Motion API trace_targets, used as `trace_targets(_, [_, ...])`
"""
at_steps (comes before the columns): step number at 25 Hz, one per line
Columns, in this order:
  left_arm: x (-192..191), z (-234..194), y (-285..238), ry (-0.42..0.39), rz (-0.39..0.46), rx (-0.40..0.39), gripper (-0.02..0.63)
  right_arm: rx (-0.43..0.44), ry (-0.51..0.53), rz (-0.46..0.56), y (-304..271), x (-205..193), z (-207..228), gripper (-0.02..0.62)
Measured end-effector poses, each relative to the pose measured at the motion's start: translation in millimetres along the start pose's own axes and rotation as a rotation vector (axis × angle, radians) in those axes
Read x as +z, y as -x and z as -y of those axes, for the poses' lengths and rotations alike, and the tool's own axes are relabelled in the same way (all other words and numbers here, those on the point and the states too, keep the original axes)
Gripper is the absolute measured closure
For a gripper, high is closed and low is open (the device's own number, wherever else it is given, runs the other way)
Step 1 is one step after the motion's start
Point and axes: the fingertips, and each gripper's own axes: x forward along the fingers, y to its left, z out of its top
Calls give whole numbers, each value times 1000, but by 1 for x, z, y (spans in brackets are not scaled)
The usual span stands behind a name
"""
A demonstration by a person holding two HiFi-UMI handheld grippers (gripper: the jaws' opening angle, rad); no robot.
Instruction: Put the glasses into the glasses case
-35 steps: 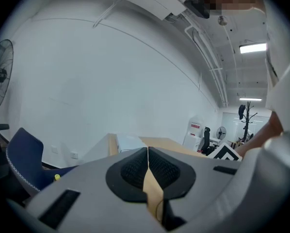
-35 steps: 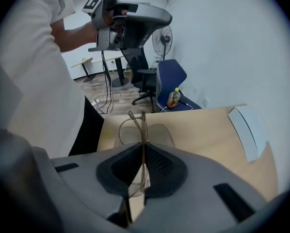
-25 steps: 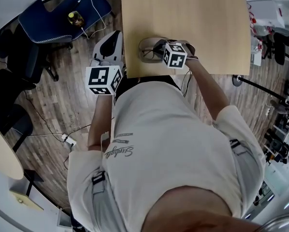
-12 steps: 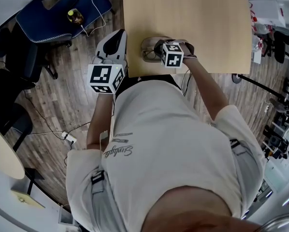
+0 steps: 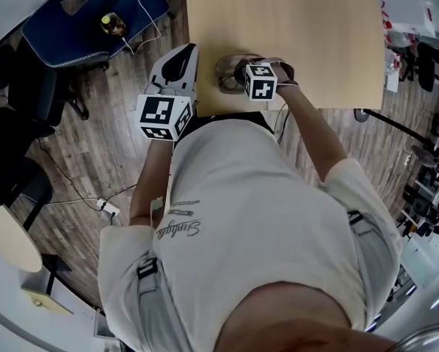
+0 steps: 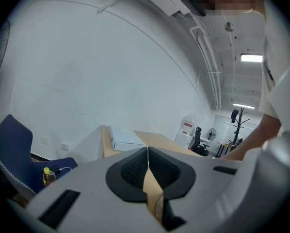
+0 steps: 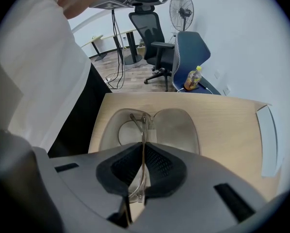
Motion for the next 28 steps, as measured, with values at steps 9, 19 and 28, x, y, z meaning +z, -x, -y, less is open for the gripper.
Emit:
trace_targets(9, [-1, 5, -3, -17, -15, -19, 591, -17, -5, -2, -6, -3, 0, 524])
trace_targets(19, [3, 21, -7, -48, -16, -30, 591, -61, -23, 30, 6, -8, 1, 497])
trace_targets(28, [11, 45, -1, -72, -3, 3, 591, -151, -75, 125, 41, -16, -1, 532])
